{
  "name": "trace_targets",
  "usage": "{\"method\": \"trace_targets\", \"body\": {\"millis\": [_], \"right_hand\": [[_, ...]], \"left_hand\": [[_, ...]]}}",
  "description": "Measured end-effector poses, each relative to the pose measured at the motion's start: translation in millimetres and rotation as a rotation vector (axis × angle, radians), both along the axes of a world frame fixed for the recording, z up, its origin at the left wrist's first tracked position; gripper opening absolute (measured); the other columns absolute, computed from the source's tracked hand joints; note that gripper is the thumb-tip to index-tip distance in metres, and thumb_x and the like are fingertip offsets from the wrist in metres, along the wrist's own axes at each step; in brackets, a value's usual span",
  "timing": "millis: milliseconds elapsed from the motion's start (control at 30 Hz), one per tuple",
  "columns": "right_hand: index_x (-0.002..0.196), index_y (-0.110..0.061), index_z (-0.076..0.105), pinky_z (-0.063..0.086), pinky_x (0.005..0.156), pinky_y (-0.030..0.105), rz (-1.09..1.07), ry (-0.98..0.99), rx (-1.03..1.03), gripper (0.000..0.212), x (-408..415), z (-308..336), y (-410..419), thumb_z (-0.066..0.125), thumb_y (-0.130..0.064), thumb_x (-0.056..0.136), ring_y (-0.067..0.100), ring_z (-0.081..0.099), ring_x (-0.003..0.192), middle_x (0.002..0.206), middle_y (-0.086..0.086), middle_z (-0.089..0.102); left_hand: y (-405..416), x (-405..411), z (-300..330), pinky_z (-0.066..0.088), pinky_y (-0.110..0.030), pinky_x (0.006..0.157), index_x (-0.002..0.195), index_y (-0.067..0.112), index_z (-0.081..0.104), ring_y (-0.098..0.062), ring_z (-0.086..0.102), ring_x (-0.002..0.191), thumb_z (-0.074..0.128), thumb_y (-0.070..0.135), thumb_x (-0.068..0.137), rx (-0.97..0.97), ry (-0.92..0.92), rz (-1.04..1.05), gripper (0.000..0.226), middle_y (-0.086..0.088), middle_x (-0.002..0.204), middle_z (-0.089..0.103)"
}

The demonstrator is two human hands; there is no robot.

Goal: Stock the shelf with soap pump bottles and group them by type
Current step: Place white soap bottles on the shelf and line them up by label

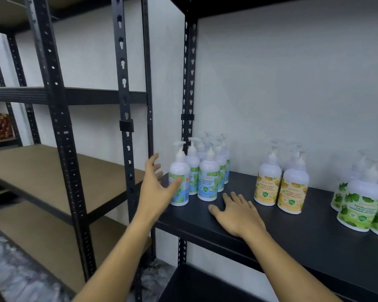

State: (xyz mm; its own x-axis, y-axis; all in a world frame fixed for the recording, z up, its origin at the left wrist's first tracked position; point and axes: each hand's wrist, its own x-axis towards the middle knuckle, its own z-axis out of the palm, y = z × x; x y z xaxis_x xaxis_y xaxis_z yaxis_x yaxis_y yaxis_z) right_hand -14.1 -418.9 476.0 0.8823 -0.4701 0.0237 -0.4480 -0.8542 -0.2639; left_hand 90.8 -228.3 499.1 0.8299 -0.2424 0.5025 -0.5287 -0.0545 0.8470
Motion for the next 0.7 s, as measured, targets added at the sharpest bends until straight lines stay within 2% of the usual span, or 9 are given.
{"method": "trace_targets", "body": {"millis": [67, 133, 233, 267, 367, 500, 700], "right_hand": [[0.160, -0.021, 0.011, 0.004, 0.125, 0.042, -0.001, -0.001, 0.000, 0.080, 0, 0, 0, 0.024, -0.067, 0.096, 0.021, 0.001, 0.154, 0.168, 0.002, 0.003], [0.160, -0.021, 0.012, 0.004, 0.125, 0.042, -0.001, -0.002, -0.002, 0.080, 0, -1, 0, 0.024, -0.067, 0.096, 0.020, 0.002, 0.154, 0.168, 0.002, 0.004], [0.160, -0.022, 0.013, 0.005, 0.125, 0.042, -0.001, -0.008, 0.001, 0.080, 1, -2, -1, 0.024, -0.068, 0.096, 0.020, 0.002, 0.154, 0.168, 0.002, 0.005], [0.160, -0.022, 0.013, 0.005, 0.125, 0.042, -0.002, -0.010, 0.002, 0.080, 1, -2, -1, 0.024, -0.068, 0.096, 0.020, 0.002, 0.154, 0.168, 0.002, 0.005], [0.160, -0.022, 0.013, 0.005, 0.125, 0.041, -0.003, -0.010, 0.000, 0.079, 2, -1, -1, 0.024, -0.067, 0.096, 0.020, 0.002, 0.154, 0.168, 0.001, 0.005], [0.160, -0.022, 0.014, 0.005, 0.125, 0.041, -0.003, -0.007, -0.004, 0.079, 2, -2, -1, 0.024, -0.067, 0.096, 0.019, 0.003, 0.154, 0.167, 0.001, 0.005], [0.160, -0.022, 0.014, 0.005, 0.125, 0.041, -0.002, -0.016, 0.001, 0.079, 2, -3, -1, 0.025, -0.067, 0.096, 0.020, 0.003, 0.154, 0.167, 0.001, 0.006]], "left_hand": [[-3, -1, -16, 0.041, -0.037, 0.109, 0.146, 0.050, 0.018, -0.015, 0.045, 0.133, 0.078, 0.024, 0.081, 0.034, -0.039, -0.042, 0.092, -0.002, 0.148, 0.039], [-6, -1, -22, 0.042, -0.031, 0.109, 0.147, 0.049, 0.016, -0.011, 0.045, 0.134, 0.077, 0.018, 0.082, 0.047, -0.107, -0.061, 0.094, 0.003, 0.146, 0.041], [-9, 2, -25, 0.047, -0.021, 0.102, 0.146, 0.047, 0.019, -0.001, 0.052, 0.125, 0.075, 0.011, 0.083, 0.069, -0.161, -0.096, 0.092, 0.024, 0.133, 0.046], [-9, 3, -26, 0.050, -0.023, 0.099, 0.145, 0.047, 0.019, 0.000, 0.056, 0.120, 0.075, 0.011, 0.083, 0.083, -0.176, -0.097, 0.091, 0.026, 0.131, 0.048], [-10, 7, -30, 0.056, -0.034, 0.092, 0.142, 0.050, 0.023, -0.004, 0.063, 0.110, 0.074, 0.016, 0.084, 0.105, -0.204, -0.083, 0.084, 0.017, 0.125, 0.059], [-10, 6, -35, 0.057, -0.039, 0.090, 0.141, 0.050, 0.029, -0.007, 0.060, 0.114, 0.077, 0.018, 0.082, 0.075, -0.193, -0.013, 0.082, 0.018, 0.130, 0.055], [-14, 4, -35, 0.055, -0.043, 0.089, 0.140, 0.054, 0.027, -0.008, 0.058, 0.116, 0.078, 0.023, 0.081, 0.105, -0.200, 0.068, 0.085, 0.017, 0.134, 0.052]]}}
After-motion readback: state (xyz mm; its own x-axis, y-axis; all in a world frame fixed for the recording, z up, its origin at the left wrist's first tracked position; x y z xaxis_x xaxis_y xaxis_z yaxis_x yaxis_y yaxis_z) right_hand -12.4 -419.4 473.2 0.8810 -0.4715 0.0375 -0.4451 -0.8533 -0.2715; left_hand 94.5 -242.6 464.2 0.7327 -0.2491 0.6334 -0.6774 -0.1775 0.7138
